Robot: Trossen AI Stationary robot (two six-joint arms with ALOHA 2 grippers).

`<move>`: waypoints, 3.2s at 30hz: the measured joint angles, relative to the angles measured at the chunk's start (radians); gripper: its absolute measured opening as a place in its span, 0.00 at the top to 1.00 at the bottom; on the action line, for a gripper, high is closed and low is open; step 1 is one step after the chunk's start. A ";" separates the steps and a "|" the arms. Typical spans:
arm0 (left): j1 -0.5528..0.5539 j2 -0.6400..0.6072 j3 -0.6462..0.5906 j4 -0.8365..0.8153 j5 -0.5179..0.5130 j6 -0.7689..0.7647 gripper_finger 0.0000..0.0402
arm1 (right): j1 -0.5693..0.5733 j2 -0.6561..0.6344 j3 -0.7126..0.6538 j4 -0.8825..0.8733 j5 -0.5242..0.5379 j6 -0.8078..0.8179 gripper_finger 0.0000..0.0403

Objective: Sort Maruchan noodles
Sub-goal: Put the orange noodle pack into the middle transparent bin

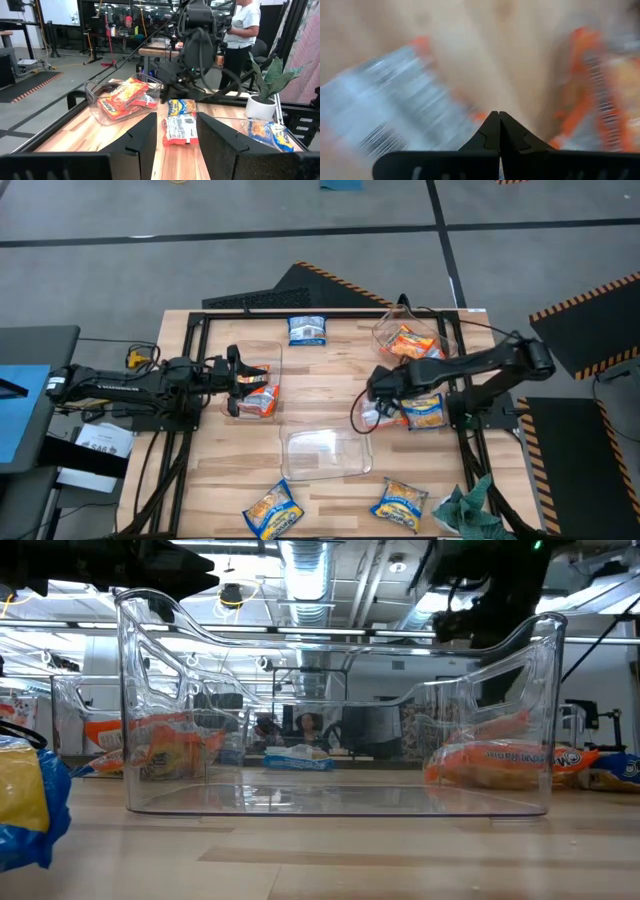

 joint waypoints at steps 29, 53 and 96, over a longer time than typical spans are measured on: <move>0.000 0.000 0.000 -0.014 0.000 0.010 0.69 | -0.161 0.137 -0.048 0.582 -0.296 -0.343 0.96; 0.000 0.000 0.000 -0.028 -0.022 0.027 0.69 | -0.160 0.172 0.046 0.200 -0.615 -0.315 0.96; 0.000 0.000 0.000 -0.028 -0.023 0.027 0.69 | -0.150 0.214 0.163 0.697 -0.432 -0.459 0.47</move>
